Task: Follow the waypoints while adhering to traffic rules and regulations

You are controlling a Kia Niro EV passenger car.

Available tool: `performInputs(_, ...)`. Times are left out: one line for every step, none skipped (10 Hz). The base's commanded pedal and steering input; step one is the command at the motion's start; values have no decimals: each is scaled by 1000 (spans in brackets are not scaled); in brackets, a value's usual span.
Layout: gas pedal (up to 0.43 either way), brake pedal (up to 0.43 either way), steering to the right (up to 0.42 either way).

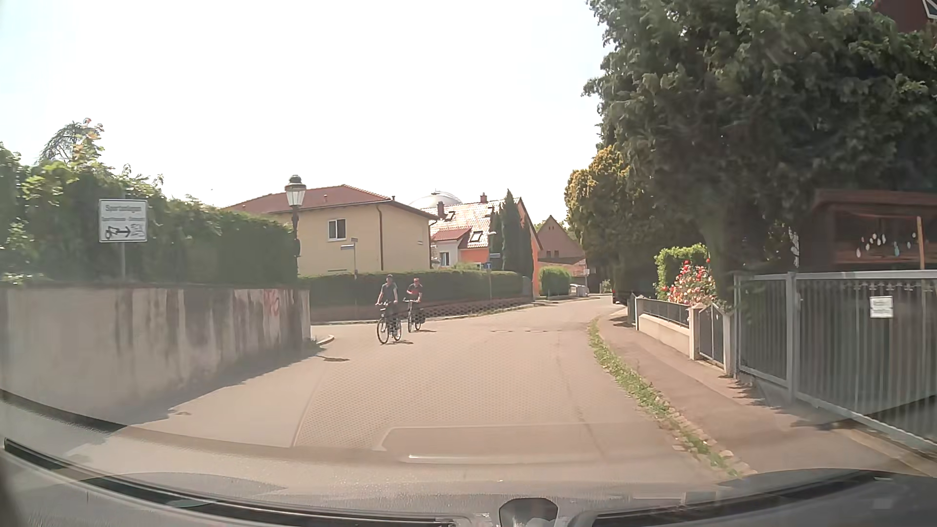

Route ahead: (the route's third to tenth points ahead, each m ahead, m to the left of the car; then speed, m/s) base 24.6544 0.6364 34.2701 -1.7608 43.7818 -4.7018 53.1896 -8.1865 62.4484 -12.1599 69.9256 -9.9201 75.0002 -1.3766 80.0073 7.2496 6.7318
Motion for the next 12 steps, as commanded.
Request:
performInputs(87,0,20)
performInputs(87,0,22)
performInputs(87,0,23)
performInputs(87,0,24)
performInputs(87,0,24)
performInputs(87,0,24)
performInputs(87,0,24)
performInputs(87,0,25)
performInputs(79,0,26)
performInputs(79,0,26)
performInputs(79,0,28)
performInputs(67,0,31)
